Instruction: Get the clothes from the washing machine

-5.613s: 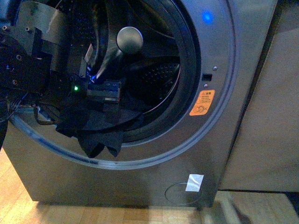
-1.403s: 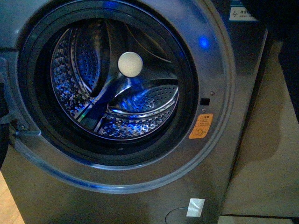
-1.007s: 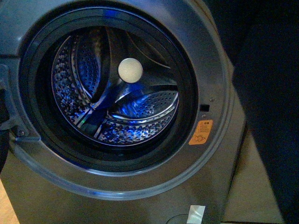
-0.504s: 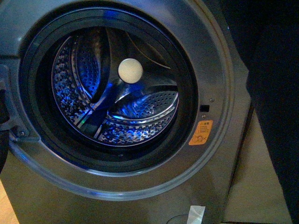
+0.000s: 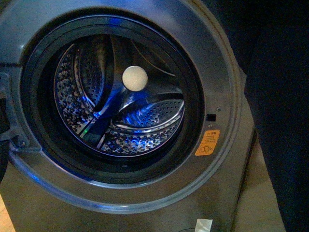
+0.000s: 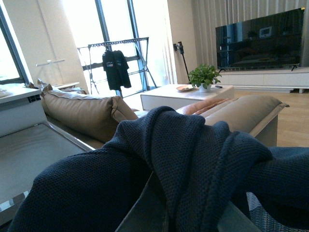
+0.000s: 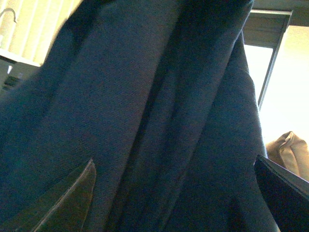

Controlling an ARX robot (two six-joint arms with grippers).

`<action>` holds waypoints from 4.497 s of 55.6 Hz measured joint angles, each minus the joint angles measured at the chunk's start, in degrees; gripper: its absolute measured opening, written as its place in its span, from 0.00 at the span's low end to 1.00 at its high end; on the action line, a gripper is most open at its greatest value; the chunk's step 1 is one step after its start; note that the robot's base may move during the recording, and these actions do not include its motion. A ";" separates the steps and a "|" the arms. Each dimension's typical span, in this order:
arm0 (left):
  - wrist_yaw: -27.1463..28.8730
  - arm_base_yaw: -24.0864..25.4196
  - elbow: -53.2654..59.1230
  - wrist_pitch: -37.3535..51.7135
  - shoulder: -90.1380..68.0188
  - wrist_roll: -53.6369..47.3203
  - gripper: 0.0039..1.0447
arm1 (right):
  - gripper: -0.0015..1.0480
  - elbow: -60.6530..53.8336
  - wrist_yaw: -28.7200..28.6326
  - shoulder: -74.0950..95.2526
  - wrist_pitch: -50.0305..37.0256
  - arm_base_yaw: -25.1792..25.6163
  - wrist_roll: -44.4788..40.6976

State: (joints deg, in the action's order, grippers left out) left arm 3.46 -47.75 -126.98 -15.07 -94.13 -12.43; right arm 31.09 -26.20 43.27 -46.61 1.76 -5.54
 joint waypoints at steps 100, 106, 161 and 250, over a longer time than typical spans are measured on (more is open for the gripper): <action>0.24 0.00 -0.02 -0.02 -0.26 -0.02 0.06 | 0.93 12.31 12.57 16.20 13.88 -20.63 13.94; 0.39 0.00 -0.02 -0.02 -0.26 -0.02 0.06 | 0.93 13.55 16.44 17.99 10.82 -21.03 10.05; 0.39 0.00 -0.07 -0.02 -0.26 -0.02 0.22 | 0.23 19.41 28.57 29.20 -7.48 -17.81 -4.90; 0.02 0.00 -0.44 0.00 -0.04 -0.28 0.94 | 0.93 39.32 -17.35 57.64 41.46 64.26 24.68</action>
State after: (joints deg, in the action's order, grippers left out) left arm 3.49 -47.75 -127.42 -15.07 -94.17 -12.71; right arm 70.41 -43.55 100.90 -5.15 66.02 19.14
